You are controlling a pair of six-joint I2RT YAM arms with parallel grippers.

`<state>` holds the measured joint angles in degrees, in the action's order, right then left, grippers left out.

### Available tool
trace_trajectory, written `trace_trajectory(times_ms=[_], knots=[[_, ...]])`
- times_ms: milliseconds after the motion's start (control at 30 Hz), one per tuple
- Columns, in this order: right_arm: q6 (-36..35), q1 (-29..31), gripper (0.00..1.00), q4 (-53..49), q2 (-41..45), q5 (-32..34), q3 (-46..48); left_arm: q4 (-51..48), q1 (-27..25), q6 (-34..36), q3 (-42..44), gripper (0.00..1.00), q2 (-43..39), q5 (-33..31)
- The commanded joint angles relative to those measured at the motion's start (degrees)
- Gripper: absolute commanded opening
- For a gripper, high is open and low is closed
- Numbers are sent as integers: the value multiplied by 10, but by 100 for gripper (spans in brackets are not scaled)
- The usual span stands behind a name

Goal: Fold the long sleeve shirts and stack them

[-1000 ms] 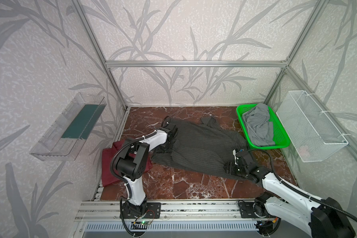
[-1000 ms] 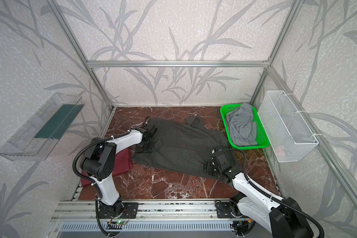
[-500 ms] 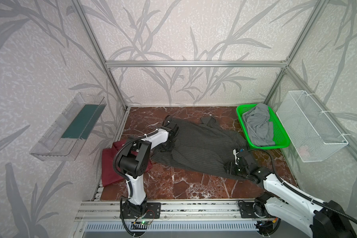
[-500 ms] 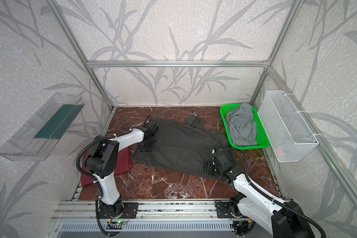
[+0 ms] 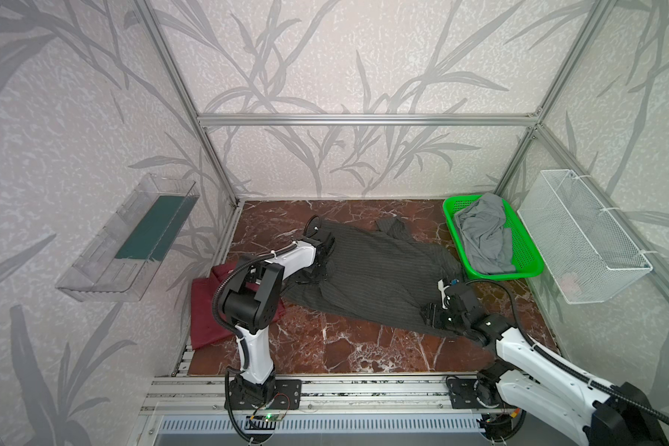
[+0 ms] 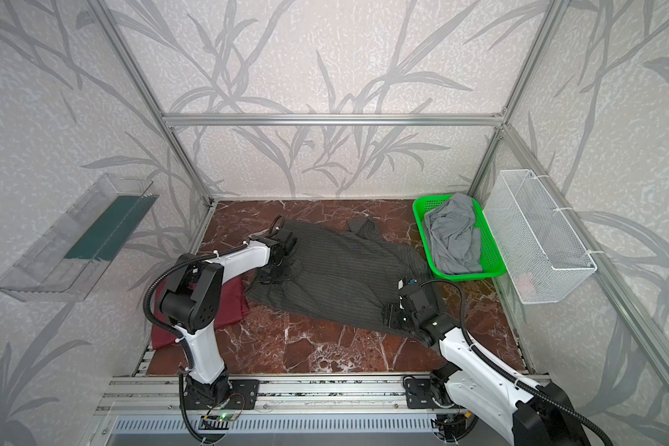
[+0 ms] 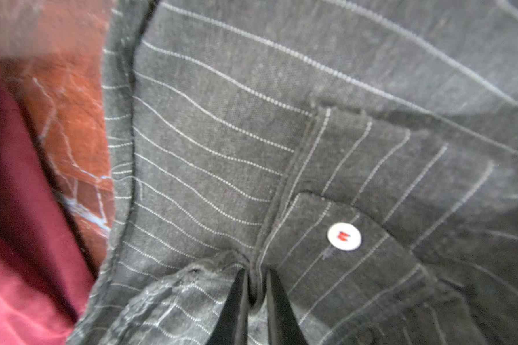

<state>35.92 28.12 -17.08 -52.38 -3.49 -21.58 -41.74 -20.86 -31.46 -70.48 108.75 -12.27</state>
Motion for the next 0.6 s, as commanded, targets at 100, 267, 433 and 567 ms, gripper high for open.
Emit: trace_trajectory(times_ms=[100,267,433,567], knots=[[-4,0,63,-10,5,5,-3,-19,4,-3,-1,20,-3,-25],[-5,0,64,-10,4,7,-1,1,5,-10,15,20,-20,-6],[-2,0,63,-3,-1,5,0,18,5,-13,26,20,-22,10],[-2,0,63,-3,-3,3,0,19,5,-14,28,18,-22,5]])
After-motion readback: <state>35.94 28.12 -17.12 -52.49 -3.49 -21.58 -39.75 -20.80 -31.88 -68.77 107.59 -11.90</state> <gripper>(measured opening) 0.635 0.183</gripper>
